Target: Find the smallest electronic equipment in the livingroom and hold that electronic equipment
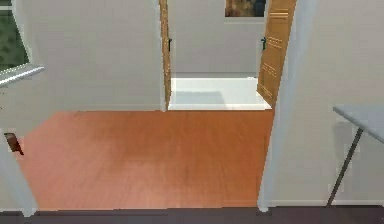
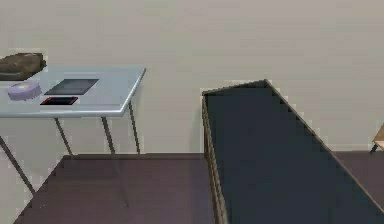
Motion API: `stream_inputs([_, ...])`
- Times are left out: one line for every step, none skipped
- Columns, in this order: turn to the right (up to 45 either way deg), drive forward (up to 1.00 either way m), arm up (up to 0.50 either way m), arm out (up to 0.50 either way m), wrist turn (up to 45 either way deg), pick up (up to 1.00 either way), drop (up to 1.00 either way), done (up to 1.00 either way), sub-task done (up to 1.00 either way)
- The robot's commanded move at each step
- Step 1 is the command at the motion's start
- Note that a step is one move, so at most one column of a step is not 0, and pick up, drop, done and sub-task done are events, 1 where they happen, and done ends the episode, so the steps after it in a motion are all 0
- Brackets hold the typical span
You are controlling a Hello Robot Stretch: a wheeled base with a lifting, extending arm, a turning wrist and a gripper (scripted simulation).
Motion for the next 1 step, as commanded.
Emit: stream_inputs([0.0, 0.3, 0.0, 0.0, 0.0, 0.0, 0.0, 0.0, 0.0])
